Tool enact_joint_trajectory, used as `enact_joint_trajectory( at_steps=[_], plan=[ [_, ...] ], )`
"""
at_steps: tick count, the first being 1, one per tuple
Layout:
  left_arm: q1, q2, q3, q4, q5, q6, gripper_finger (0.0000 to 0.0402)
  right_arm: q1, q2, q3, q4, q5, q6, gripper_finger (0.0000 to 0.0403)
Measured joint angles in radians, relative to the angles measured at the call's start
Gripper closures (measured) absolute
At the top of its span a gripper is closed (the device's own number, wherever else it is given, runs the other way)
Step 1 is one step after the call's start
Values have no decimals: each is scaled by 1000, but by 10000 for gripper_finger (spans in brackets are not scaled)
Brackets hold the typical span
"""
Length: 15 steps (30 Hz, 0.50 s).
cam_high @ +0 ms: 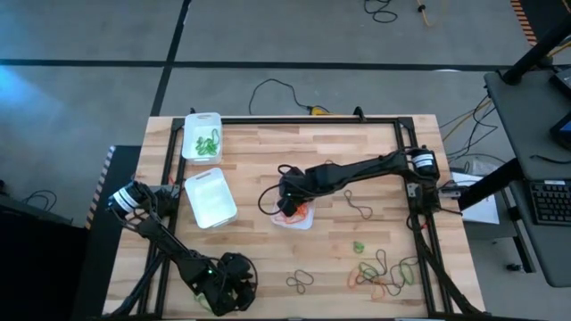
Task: Sort rubber bands into baskets
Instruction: Put the orange rubber band into the bottom right white bin
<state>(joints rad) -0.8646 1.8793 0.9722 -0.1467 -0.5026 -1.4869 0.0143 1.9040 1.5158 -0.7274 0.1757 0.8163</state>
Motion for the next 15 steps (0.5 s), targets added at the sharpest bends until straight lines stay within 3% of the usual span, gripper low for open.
enact_joint_trajectory(
  at_steps=[7,11,15],
  plan=[
    [0,0,0,1,-7,0,248,57,-84,0,-12,0,-15,240],
    [0,0,0,1,-9,4,248,197,-145,0,-41,18,27,220],
    [2,0,-1,0,-17,23,248,371,-164,0,-115,27,180,217]
  ],
)
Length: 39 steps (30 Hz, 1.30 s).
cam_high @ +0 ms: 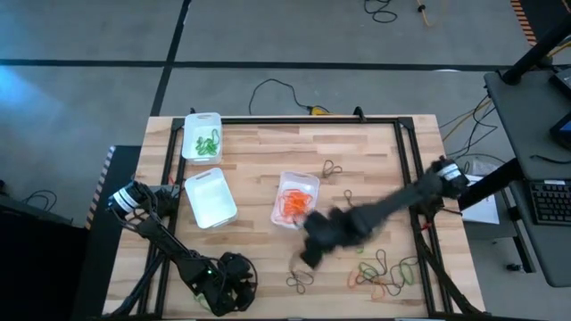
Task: Sort rubber bands into baskets
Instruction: Put the orange rubber band into the bottom right white bin
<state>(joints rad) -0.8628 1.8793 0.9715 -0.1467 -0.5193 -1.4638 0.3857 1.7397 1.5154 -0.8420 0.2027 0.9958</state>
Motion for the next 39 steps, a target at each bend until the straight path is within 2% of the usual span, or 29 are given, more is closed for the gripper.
enact_joint_trajectory(
  at_steps=[3,7,10,16,23,26,32,39],
  plan=[
    [2,0,-2,0,-15,39,248,131,4,-2,-114,-68,193,219],
    [10,0,-2,1,-18,75,248,277,11,-28,-169,-201,503,220],
    [18,1,-2,4,-19,113,248,366,11,-67,-144,-230,742,220],
    [34,1,-2,12,-19,166,248,475,12,-182,-127,-242,1080,220],
    [35,1,-2,16,-19,173,248,494,12,-313,58,-278,1169,223],
    [35,1,-2,16,-19,172,248,493,12,-354,78,-310,1198,233],
    [35,1,-2,16,-19,169,248,493,13,-399,168,-342,1208,276],
    [35,1,-2,16,-20,169,248,493,11,-448,238,-345,1206,346]
  ],
)
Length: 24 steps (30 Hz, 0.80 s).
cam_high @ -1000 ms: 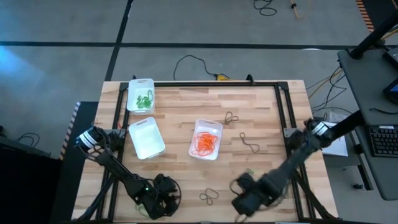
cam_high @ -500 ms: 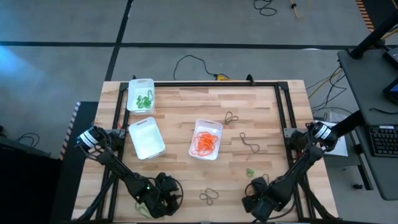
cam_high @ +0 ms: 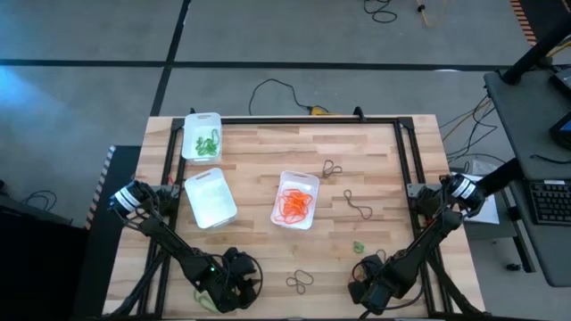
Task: Sort rubber bands into baskets
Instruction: Put the orange rubber band into the bottom right white bin
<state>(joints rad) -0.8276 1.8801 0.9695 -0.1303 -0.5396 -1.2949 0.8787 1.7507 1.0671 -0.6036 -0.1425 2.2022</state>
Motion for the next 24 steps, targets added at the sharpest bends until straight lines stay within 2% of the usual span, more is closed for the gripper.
enact_joint_trajectory(
  at_steps=[5,13,20,24],
  plan=[
    [0,0,0,0,0,0,248,-2,0,14,-22,1,-46,389],
    [0,0,0,0,0,11,248,-42,0,112,-125,12,-133,392],
    [0,0,0,0,0,11,248,-173,-4,302,-271,21,-368,392],
    [0,0,0,0,7,11,248,-272,-5,431,-338,142,-564,392]
  ],
)
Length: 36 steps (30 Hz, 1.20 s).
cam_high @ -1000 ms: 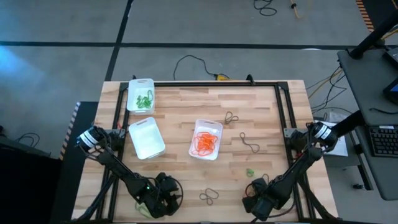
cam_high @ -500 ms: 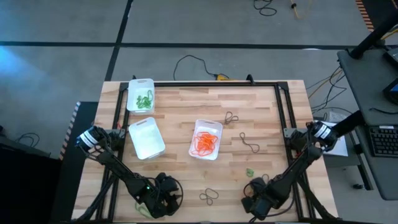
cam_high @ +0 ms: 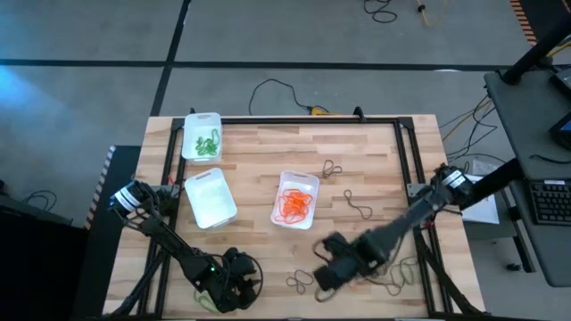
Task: Sort rubber bands into baskets
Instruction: Put the orange rubber band into the bottom right white bin
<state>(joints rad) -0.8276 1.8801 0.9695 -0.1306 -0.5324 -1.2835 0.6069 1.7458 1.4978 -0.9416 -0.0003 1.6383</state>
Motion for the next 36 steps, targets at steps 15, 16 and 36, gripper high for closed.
enact_joint_trajectory(
  at_steps=[15,16,36],
  plan=[
    [-26,0,0,-27,12,-81,248,-416,42,177,52,253,-674,392],
    [-26,0,1,-27,12,-86,248,-439,60,176,74,231,-674,392],
    [-40,-1,2,-55,7,-165,248,-501,264,180,41,101,-732,371]
  ],
)
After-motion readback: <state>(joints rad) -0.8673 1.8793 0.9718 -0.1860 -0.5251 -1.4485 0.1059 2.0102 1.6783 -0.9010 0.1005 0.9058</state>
